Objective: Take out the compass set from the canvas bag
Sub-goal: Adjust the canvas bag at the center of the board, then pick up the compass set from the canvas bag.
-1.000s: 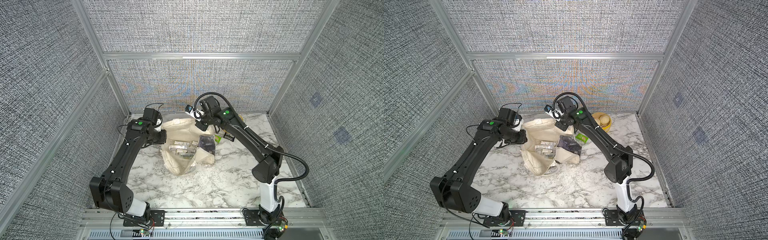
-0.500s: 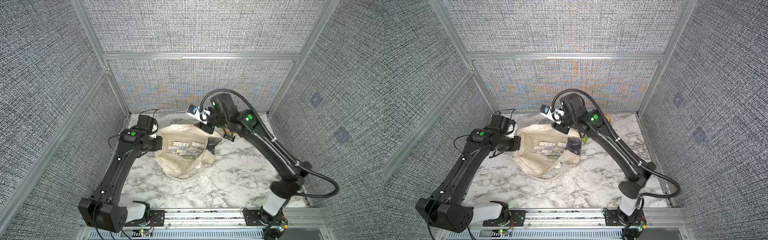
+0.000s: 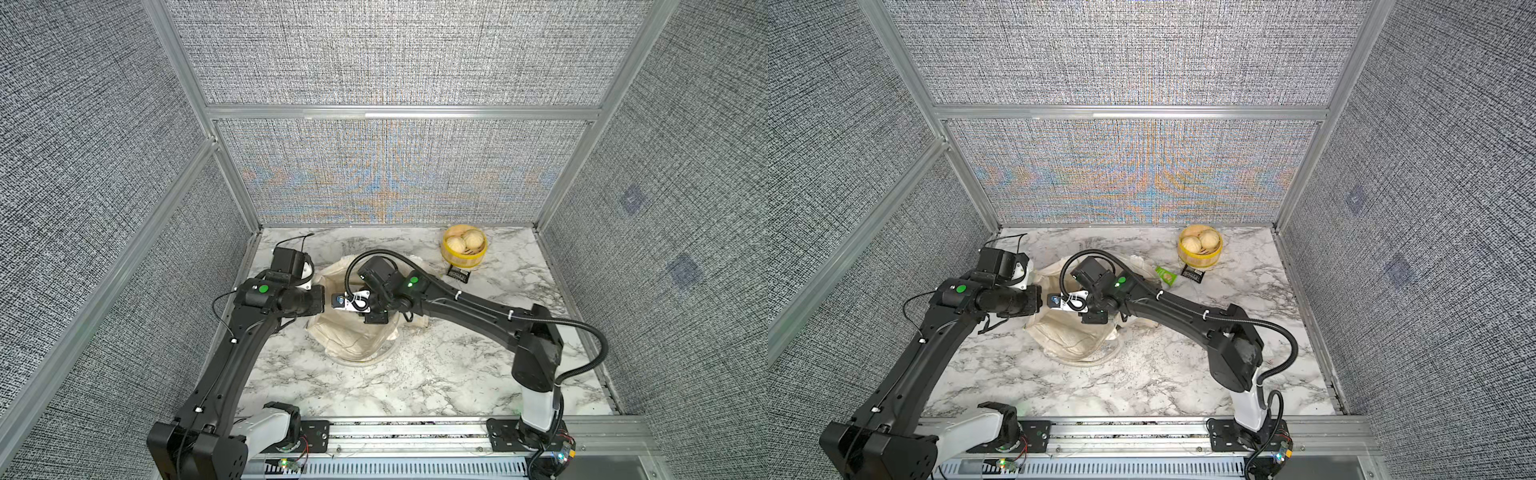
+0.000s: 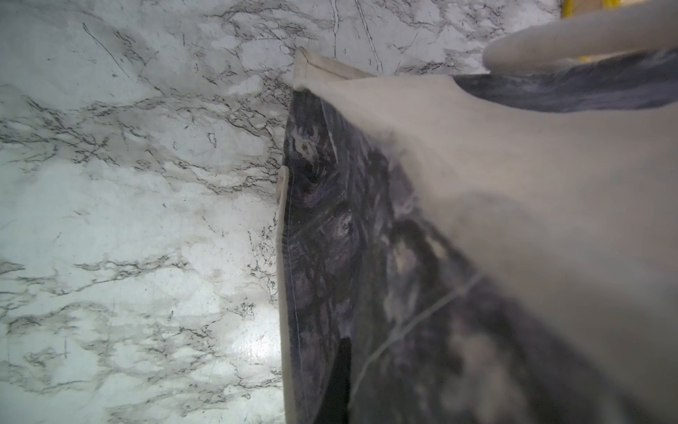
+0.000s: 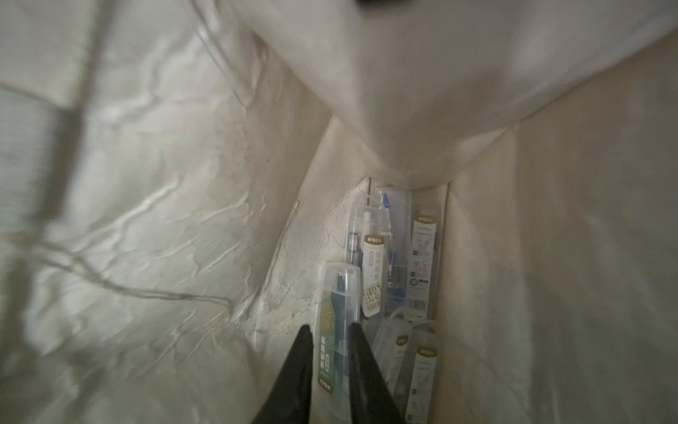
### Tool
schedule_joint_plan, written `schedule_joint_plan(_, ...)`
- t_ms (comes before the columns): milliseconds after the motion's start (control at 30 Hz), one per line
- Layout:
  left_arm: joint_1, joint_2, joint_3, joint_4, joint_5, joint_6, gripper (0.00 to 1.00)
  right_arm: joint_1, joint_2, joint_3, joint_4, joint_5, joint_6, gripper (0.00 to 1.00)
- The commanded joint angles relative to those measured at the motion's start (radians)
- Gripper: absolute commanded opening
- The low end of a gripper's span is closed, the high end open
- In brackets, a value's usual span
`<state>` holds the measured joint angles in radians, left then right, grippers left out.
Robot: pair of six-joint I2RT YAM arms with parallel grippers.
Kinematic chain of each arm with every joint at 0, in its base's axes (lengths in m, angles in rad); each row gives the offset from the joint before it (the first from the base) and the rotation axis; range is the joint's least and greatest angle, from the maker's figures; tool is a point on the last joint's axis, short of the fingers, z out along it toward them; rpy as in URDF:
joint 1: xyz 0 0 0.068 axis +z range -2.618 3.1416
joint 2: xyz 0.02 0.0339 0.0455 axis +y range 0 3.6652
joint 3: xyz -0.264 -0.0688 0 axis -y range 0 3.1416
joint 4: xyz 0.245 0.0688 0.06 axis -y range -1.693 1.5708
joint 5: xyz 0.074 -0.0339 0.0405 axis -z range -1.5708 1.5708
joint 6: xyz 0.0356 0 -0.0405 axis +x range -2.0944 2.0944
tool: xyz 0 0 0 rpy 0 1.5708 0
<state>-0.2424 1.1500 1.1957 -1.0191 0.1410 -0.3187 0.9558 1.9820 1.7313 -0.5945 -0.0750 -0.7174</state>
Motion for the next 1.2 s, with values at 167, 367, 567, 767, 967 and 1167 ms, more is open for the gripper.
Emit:
schedule_joint_plan(167, -0.001, -0.029, -0.066, -0.010, 0.040, -0.025, 0.00, -0.074, 0.125, -0.033, 0.161, -0.074, -0.011, 0.35)
schedule_joint_plan(367, 0.000, -0.009, -0.099, 0.002, 0.044, -0.032, 0.00, -0.098, 0.184, 0.027, 0.119, -0.089, 0.002, 0.53)
schedule_joint_plan(567, -0.001, -0.010, -0.091, 0.004, 0.042, -0.026, 0.00, -0.101, 0.171, -0.005, 0.081, -0.069, -0.005, 0.56)
schedule_joint_plan(767, -0.001, -0.003, -0.090, 0.001, 0.046, -0.023, 0.00, -0.095, 0.159, 0.010, -0.013, -0.076, 0.025, 0.52)
schedule_joint_plan(967, 0.000, -0.004, -0.082, 0.007, 0.053, -0.025, 0.00, -0.089, 0.159, -0.026, -0.021, -0.031, 0.027, 0.40)
schedule_joint_plan(1167, 0.000, 0.002, -0.083, -0.001, 0.060, -0.026, 0.00, -0.089, 0.173, -0.020, -0.025, -0.039, 0.035, 0.34)
